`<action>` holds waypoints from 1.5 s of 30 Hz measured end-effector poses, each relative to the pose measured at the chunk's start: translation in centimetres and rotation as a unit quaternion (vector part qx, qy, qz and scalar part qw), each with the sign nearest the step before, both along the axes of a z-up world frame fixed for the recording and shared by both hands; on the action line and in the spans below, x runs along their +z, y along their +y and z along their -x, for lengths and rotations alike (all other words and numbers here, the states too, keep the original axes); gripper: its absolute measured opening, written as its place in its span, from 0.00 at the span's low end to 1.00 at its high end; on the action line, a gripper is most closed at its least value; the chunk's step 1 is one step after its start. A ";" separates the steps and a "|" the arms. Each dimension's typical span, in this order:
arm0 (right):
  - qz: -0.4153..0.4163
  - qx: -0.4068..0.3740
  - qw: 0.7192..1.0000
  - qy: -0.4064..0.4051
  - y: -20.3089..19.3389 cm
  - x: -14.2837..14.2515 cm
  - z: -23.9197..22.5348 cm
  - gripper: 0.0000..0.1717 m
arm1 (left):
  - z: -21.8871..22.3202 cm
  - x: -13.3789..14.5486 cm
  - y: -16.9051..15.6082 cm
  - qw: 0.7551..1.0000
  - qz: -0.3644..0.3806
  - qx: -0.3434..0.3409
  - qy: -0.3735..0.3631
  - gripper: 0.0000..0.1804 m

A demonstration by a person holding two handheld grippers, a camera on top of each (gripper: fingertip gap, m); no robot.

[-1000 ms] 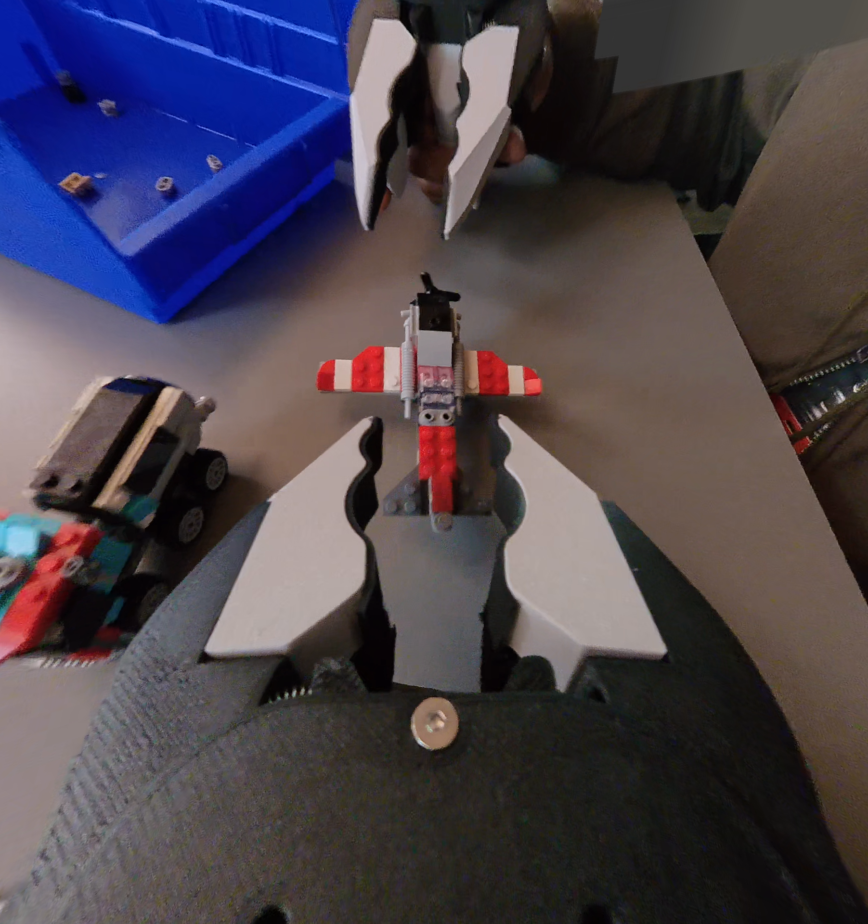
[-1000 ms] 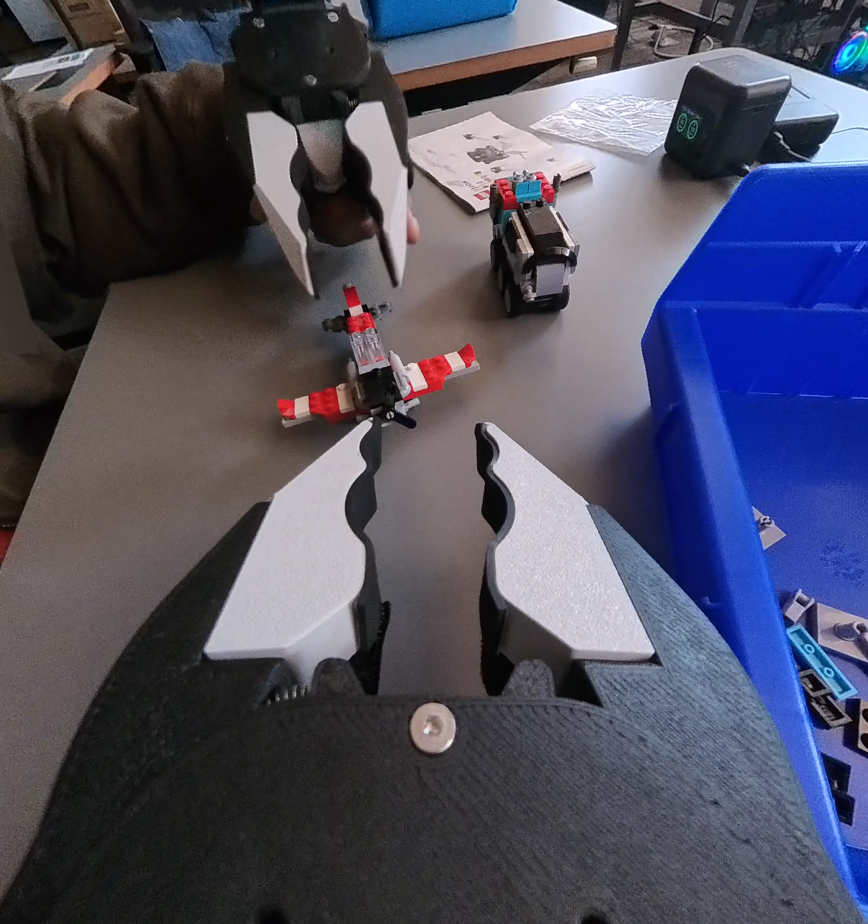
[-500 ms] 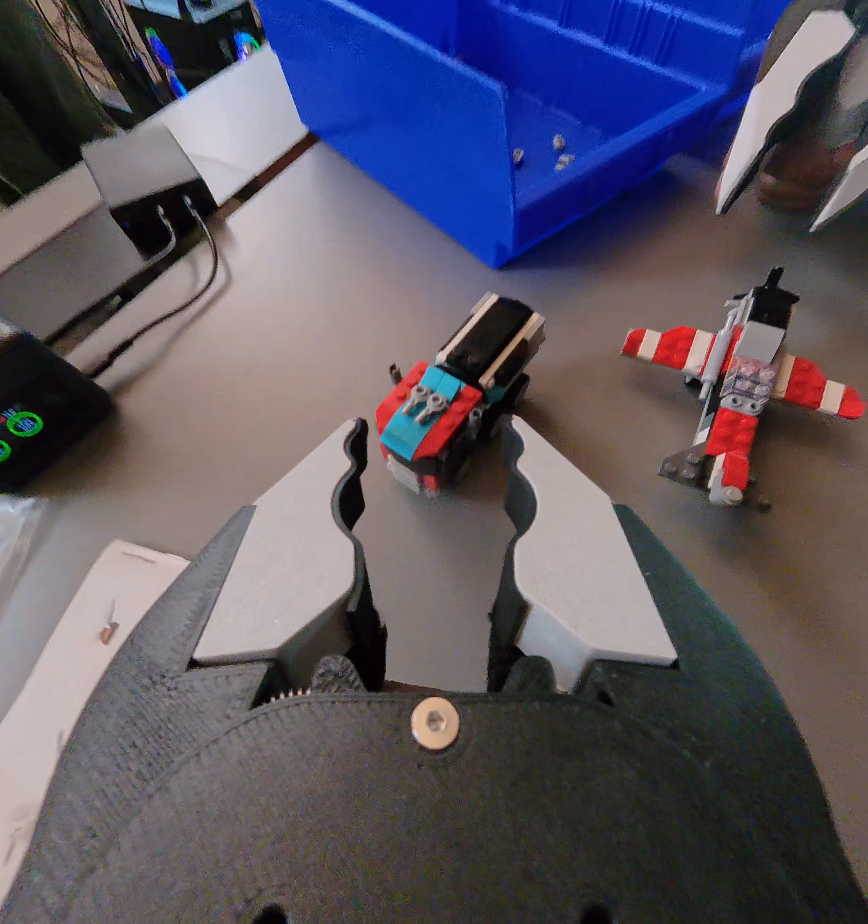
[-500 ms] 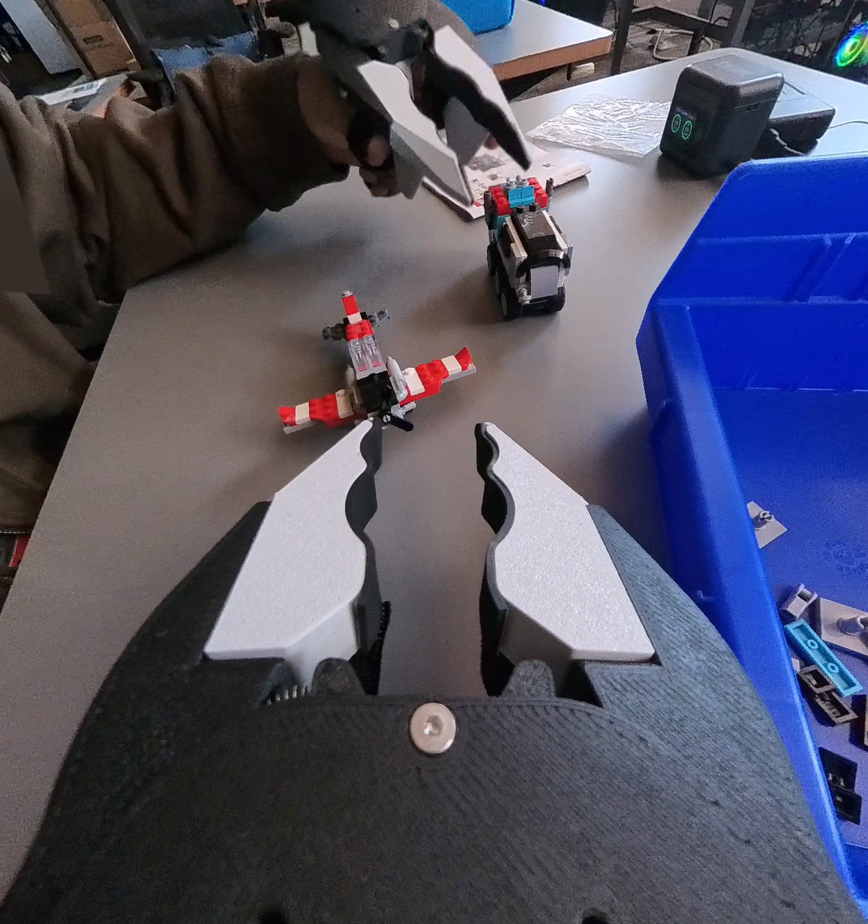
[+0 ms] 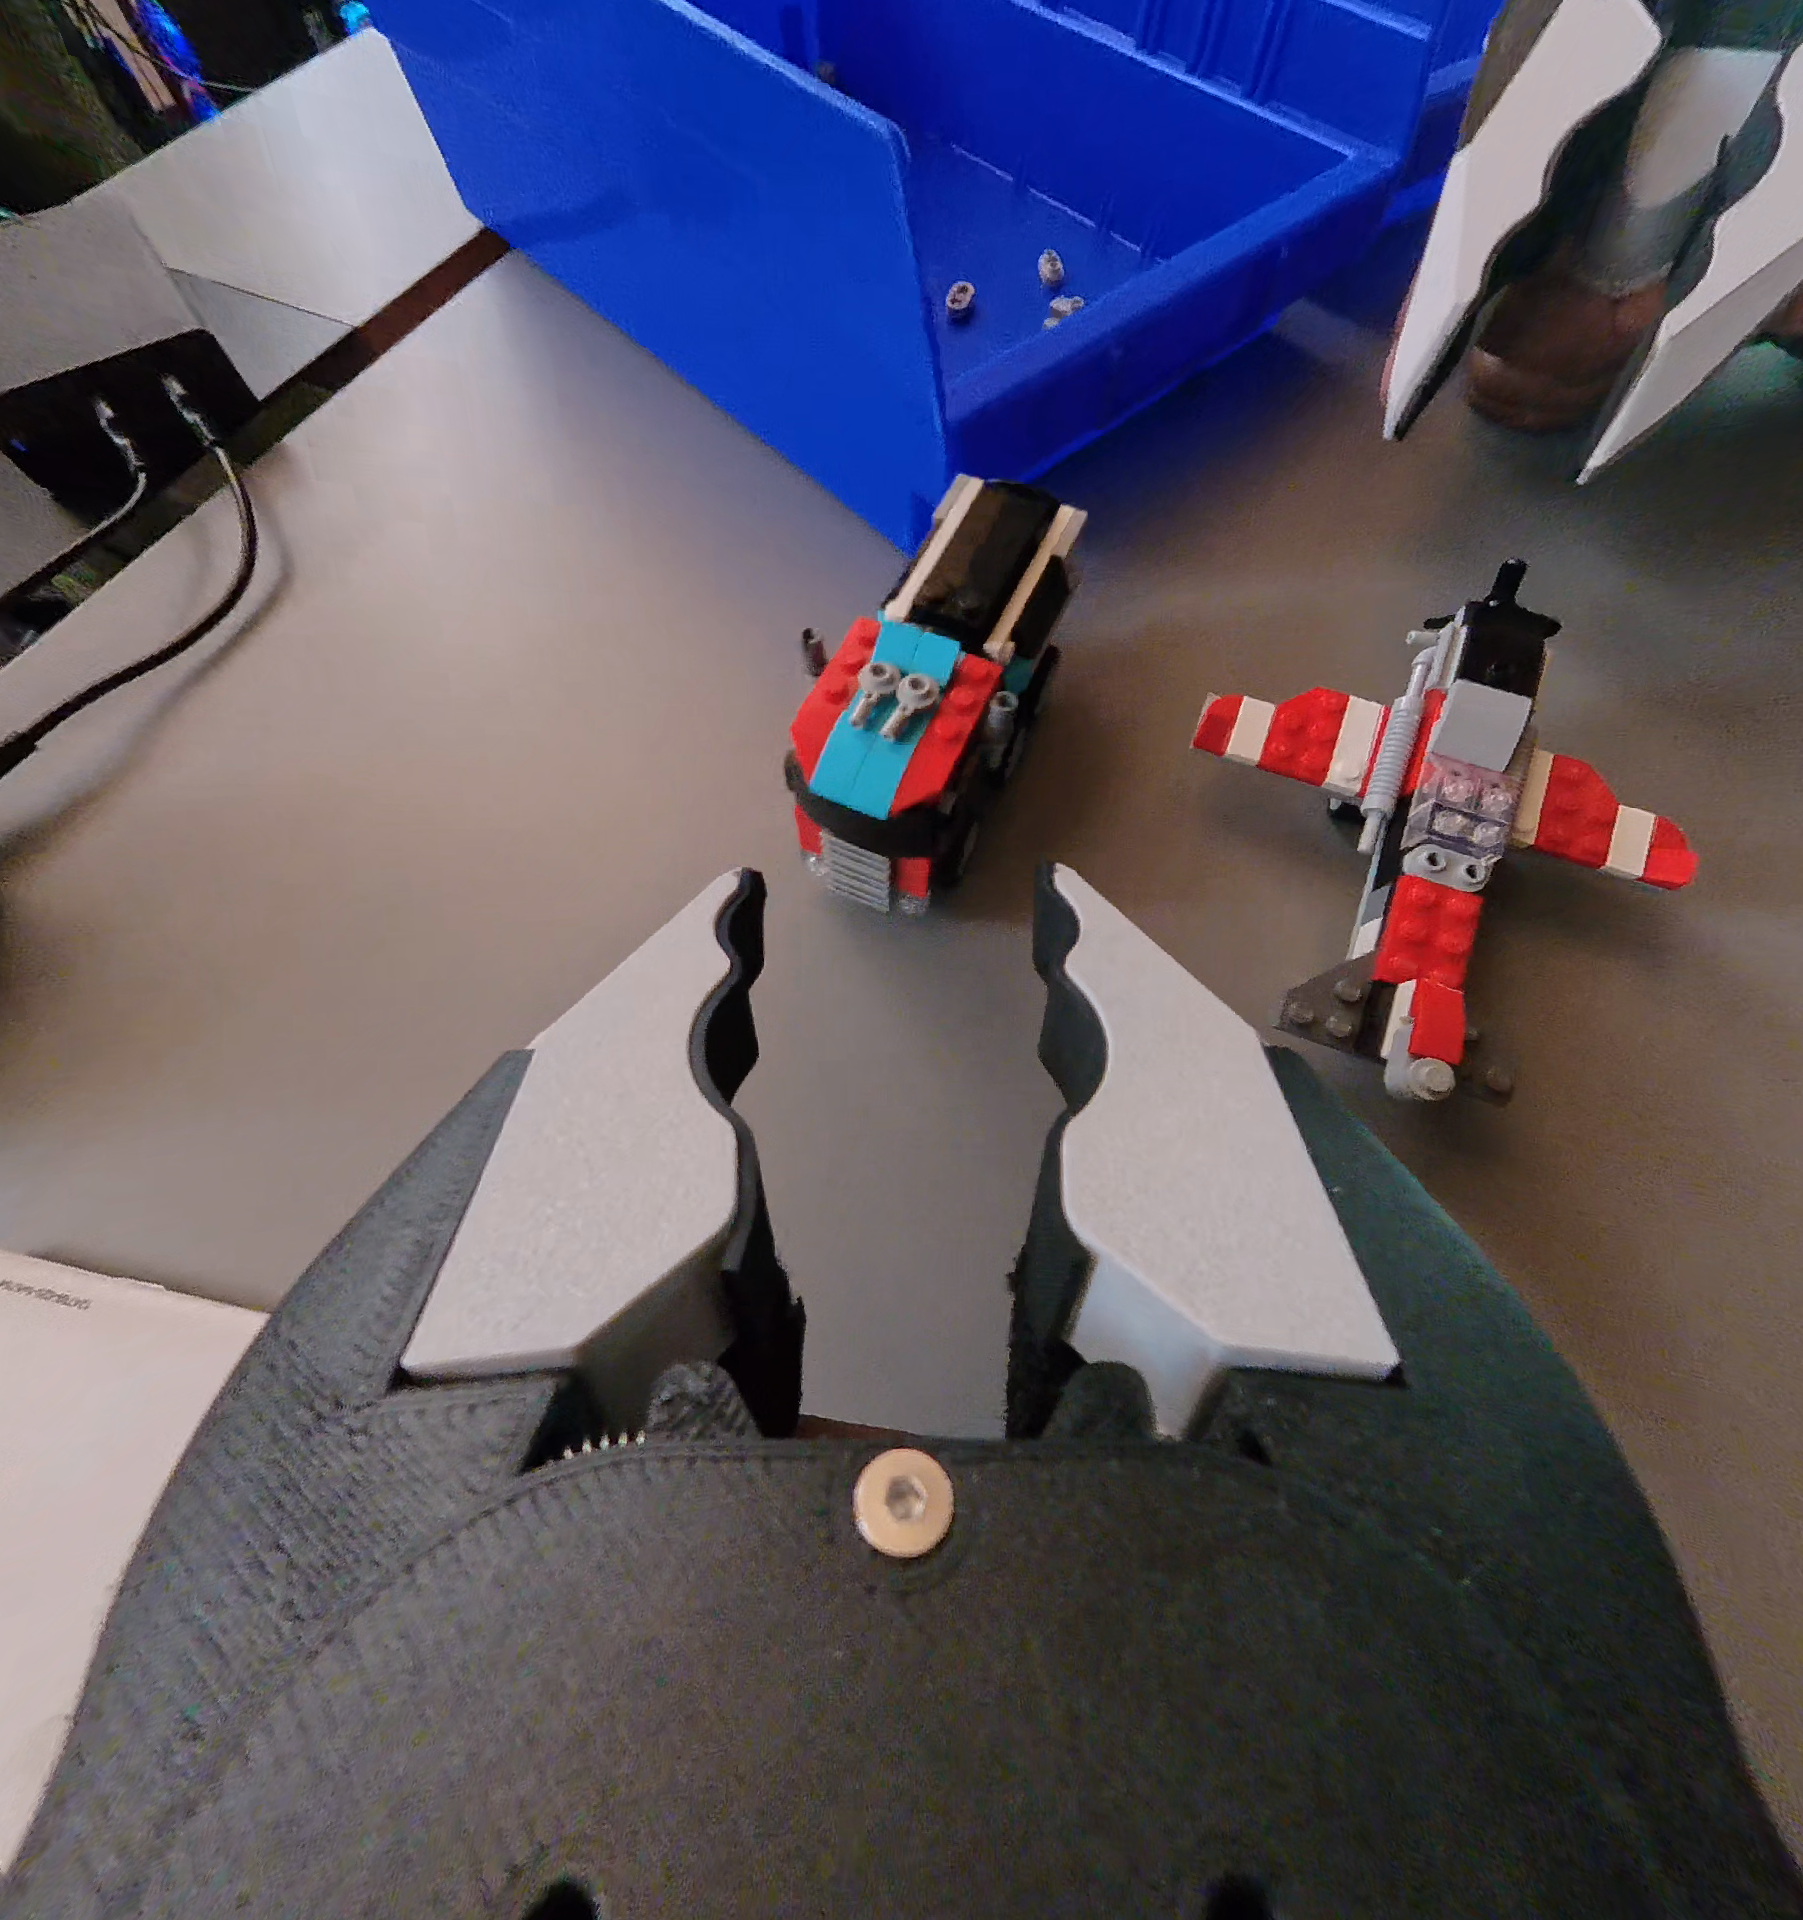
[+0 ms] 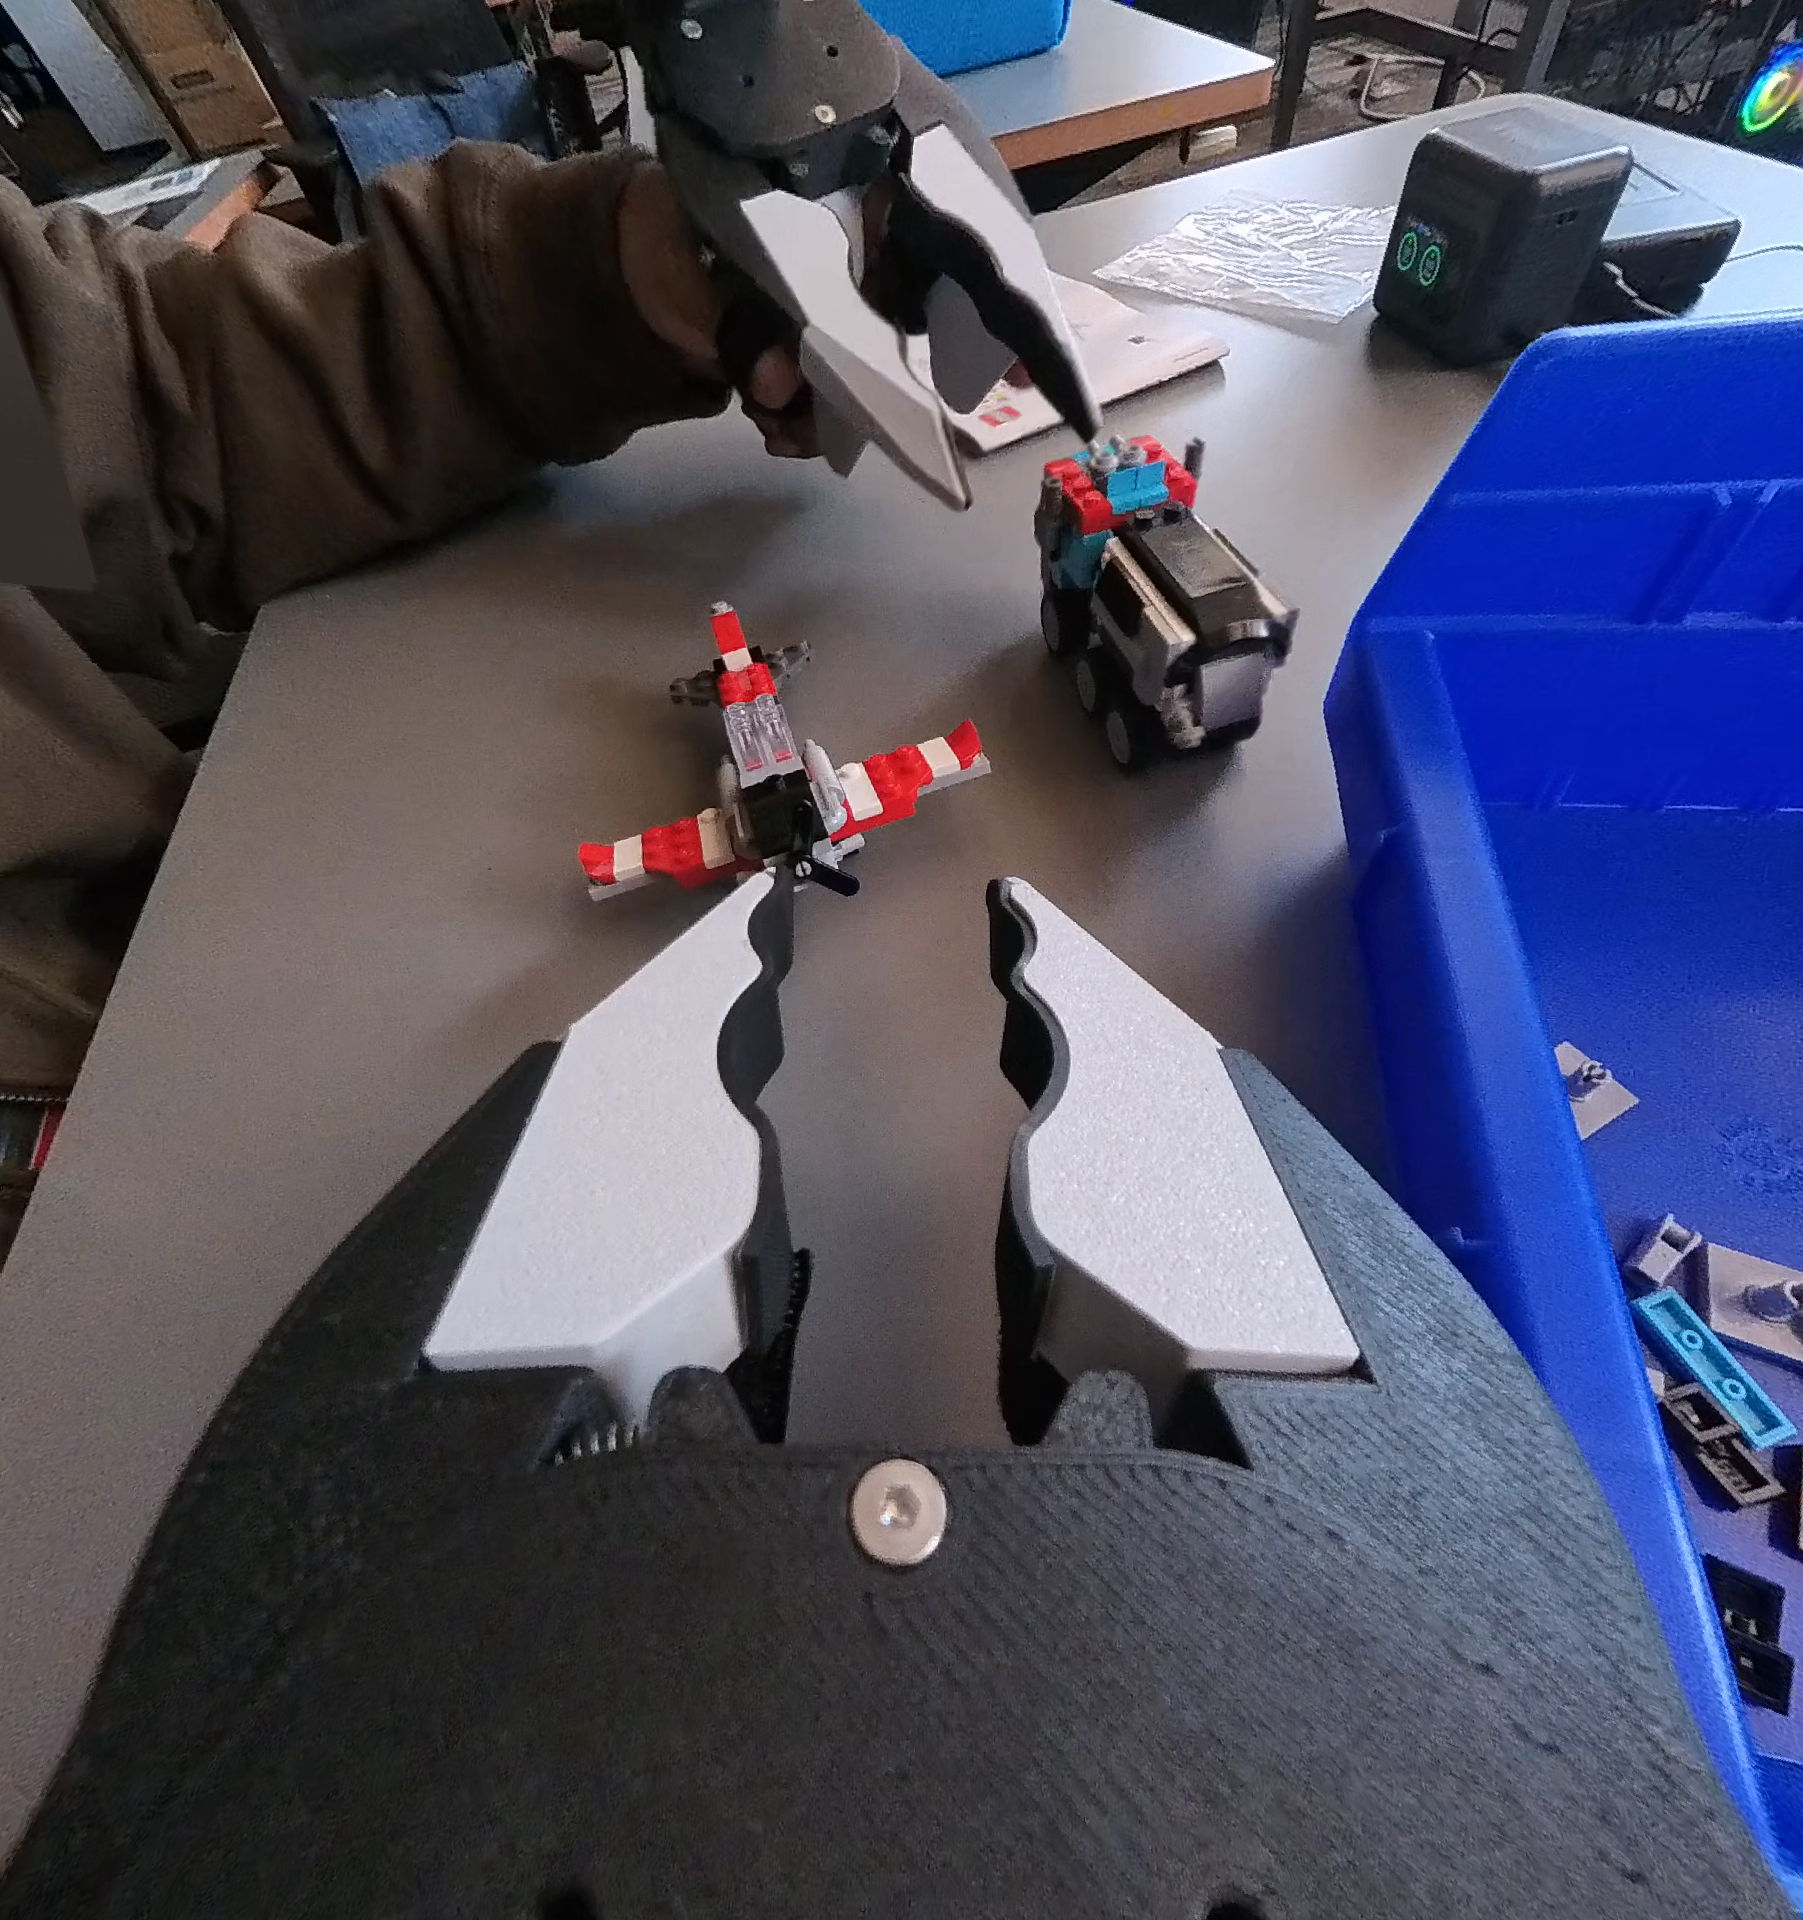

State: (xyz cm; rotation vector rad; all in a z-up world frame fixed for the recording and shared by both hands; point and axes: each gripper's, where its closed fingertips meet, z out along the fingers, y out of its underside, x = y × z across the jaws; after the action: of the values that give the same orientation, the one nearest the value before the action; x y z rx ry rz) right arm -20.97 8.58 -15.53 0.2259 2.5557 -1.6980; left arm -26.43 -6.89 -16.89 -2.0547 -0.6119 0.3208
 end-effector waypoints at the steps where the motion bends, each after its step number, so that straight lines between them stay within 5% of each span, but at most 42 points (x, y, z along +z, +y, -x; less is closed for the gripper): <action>1: 0.000 0.000 1.000 0.000 0.0 0.0 0.0 0.22 | 0.2 0.2 0.0 1.000 -0.007 0.002 0.001 0.30; 9: 0.000 0.000 1.000 -0.001 0.0 0.0 0.0 0.22 | 1.6 -0.5 2.6 0.998 -0.019 -0.048 -0.029 0.33; 13: 0.002 -0.001 1.000 -0.003 0.0 0.0 0.1 0.22 | 1.9 -0.8 3.1 0.998 -0.006 -0.053 -0.019 0.24; 27: 0.002 0.001 1.000 -0.010 0.1 0.0 0.1 0.22 | -1.3 -0.7 -3.1 0.998 0.003 -0.013 -0.054 0.24; 33: -0.001 0.002 1.000 -0.009 0.1 -0.1 0.0 0.22 | -2.1 2.0 -3.7 1.000 0.001 -0.017 -0.018 0.34; 38: -0.007 0.004 1.000 -0.005 0.0 -0.3 -0.1 0.22 | -5.6 5.5 1.4 0.994 -0.039 -0.097 0.008 0.32; 41: -0.010 0.004 1.000 -0.002 -0.1 -0.4 -0.2 0.22 | -7.8 2.9 5.8 0.987 0.006 -0.158 -0.027 0.29; 45: -0.016 0.006 1.000 0.003 -0.1 -0.5 -0.3 0.22 | -8.4 -0.7 7.8 0.981 0.072 -0.169 -0.061 0.28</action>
State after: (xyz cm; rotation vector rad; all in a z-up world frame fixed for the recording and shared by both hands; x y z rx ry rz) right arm -20.71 8.44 -16.05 0.2072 2.5839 -1.6579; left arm -18.05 0.88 -17.61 -2.2846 -0.3085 0.0391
